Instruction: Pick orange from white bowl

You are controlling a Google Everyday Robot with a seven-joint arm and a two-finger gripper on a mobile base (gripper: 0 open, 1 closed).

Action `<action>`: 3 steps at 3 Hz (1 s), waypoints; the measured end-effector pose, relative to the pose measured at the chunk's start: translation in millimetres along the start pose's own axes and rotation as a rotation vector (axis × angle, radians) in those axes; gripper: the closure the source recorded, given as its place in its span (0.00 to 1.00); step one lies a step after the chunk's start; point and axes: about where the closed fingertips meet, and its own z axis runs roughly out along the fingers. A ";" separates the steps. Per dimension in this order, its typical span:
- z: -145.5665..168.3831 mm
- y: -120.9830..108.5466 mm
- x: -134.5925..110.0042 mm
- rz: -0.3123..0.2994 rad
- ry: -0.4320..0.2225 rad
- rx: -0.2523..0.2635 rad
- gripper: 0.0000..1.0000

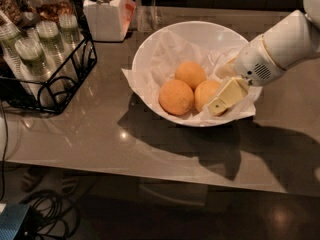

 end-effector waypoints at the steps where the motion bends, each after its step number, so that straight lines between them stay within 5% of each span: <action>1: 10.0 0.5 3.0 0.019 -0.003 -0.021 0.23; 3: 28.4 1.6 6.2 0.045 -0.008 -0.073 0.29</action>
Offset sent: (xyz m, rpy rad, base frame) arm 0.0052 0.0066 -0.0290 0.0424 0.0784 -0.0108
